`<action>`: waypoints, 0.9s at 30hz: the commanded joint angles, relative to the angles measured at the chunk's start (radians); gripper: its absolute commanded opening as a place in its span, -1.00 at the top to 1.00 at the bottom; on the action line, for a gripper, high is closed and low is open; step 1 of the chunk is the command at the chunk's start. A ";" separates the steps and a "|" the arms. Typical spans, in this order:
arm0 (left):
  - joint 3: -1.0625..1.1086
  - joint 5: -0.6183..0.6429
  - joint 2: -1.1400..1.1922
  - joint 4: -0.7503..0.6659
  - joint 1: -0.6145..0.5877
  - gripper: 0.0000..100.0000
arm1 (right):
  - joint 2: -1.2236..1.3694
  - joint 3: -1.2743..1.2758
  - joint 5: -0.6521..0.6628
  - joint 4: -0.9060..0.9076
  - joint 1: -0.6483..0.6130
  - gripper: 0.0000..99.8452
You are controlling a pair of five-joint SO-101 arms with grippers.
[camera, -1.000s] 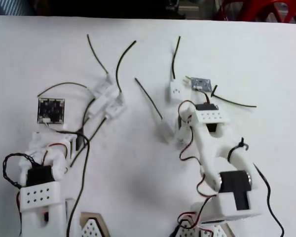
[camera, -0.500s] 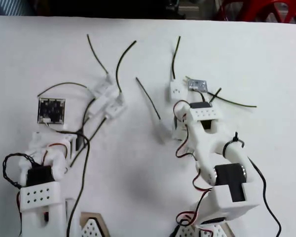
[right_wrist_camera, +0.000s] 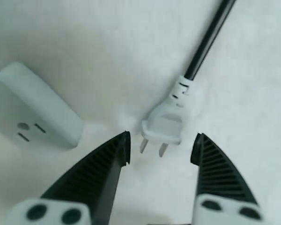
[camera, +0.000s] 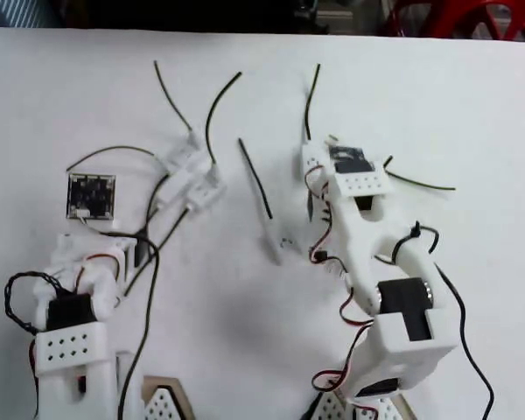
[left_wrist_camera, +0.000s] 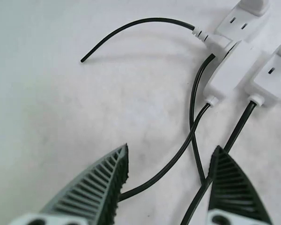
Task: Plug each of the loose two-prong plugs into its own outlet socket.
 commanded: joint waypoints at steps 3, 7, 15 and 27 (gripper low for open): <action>-0.005 -0.009 -0.022 -0.018 -0.008 0.44 | -0.005 -0.063 -0.009 0.058 0.018 0.58; -0.005 -0.009 -0.022 -0.018 -0.008 0.44 | -0.005 -0.074 -0.008 0.056 0.068 0.58; -0.005 -0.009 -0.022 -0.018 -0.008 0.44 | 0.005 -0.083 -0.008 0.038 0.128 0.58; -0.005 -0.009 -0.022 -0.018 -0.008 0.44 | 0.007 0.069 -0.018 -0.156 0.018 0.78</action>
